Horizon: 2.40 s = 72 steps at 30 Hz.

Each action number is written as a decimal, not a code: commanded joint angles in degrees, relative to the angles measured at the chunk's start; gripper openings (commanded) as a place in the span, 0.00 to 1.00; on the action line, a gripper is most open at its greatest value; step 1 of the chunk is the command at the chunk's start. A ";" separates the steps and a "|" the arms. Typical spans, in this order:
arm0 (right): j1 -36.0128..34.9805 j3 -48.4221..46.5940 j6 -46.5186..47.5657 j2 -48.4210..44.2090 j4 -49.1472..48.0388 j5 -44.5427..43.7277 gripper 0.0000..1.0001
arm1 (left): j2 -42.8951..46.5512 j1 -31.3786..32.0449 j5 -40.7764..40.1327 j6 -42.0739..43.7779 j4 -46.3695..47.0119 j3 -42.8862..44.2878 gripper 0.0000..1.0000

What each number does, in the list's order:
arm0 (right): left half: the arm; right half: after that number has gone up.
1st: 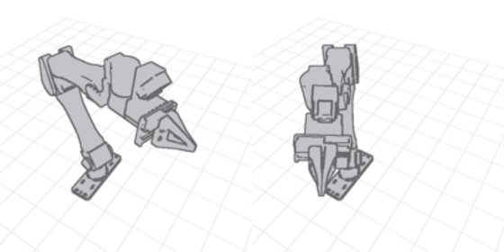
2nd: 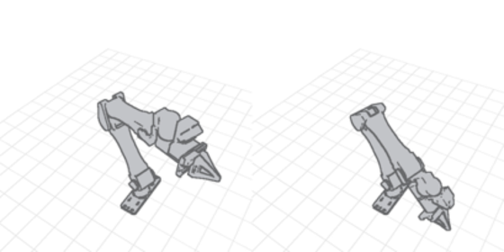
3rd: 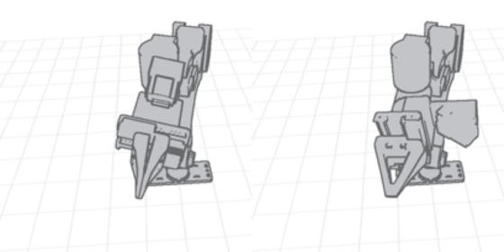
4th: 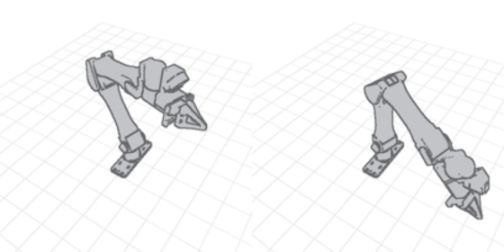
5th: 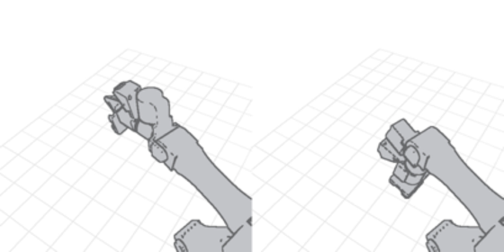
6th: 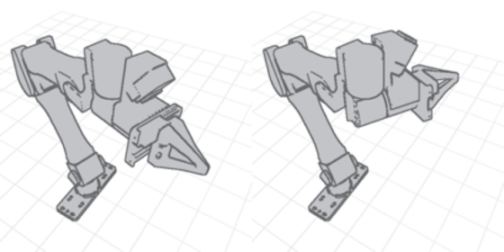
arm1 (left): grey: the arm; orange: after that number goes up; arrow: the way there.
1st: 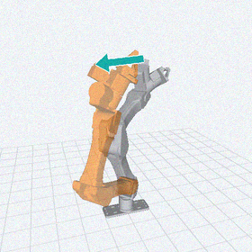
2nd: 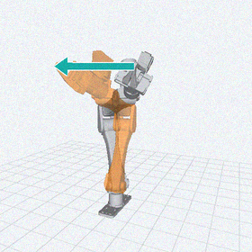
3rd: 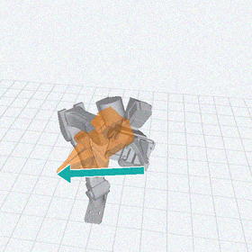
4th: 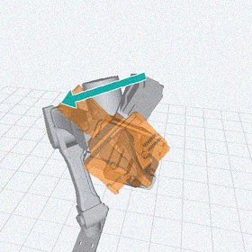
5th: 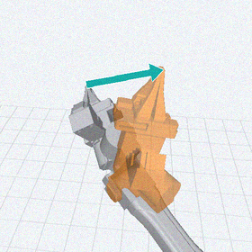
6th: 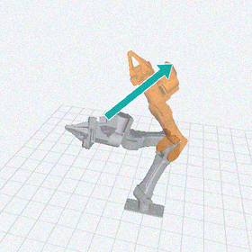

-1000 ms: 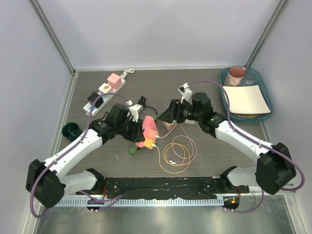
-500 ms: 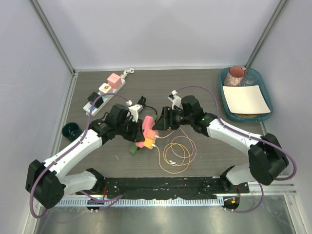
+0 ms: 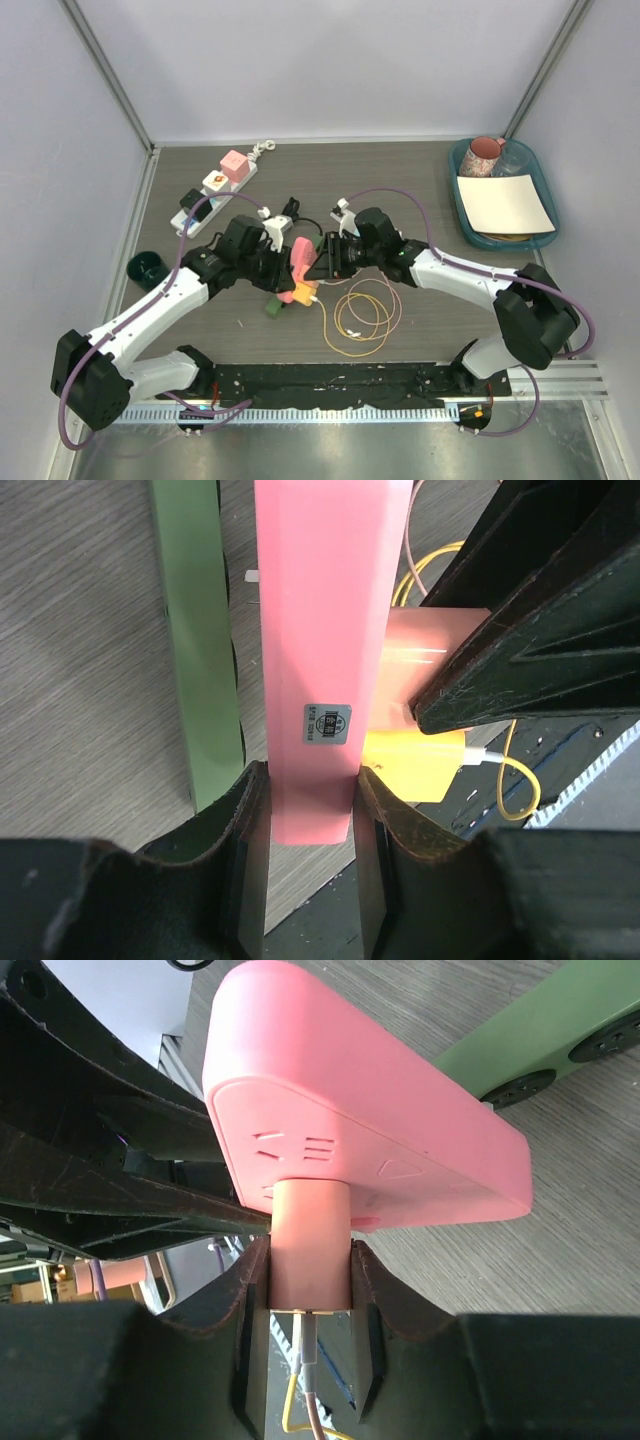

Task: Pull the plug off the socket

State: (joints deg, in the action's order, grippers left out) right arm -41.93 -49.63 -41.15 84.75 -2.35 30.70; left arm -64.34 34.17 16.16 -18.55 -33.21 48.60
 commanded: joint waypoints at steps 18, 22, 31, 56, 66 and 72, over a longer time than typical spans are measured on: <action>2.56 3.66 1.60 -6.53 -0.20 -2.22 0.01 | 1.85 -3.50 -7.81 0.53 0.60 0.27 0.00; 2.91 3.57 1.77 -6.97 0.06 -2.13 0.01 | 1.50 -3.50 -8.69 0.53 0.25 0.27 0.00; 5.10 4.18 3.88 -9.78 4.36 -2.13 0.01 | -0.08 -3.67 -13.08 0.35 -1.85 0.88 0.00; 20.21 -2.04 15.91 -11.55 14.92 -12.07 0.02 | 8.34 -4.29 -5.27 0.44 4.73 -0.79 0.00; 27.78 -13.65 21.90 4.61 15.88 -25.84 0.09 | 10.37 -4.29 5.36 -0.70 9.48 -2.02 0.00; 28.22 -18.05 21.02 14.82 12.04 -18.50 0.13 | 11.69 -4.20 8.00 -1.40 10.53 -2.46 0.00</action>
State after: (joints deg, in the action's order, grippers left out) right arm -13.67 -64.38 -21.08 95.92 13.32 8.75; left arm -54.87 29.87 19.62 -19.18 -28.49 46.13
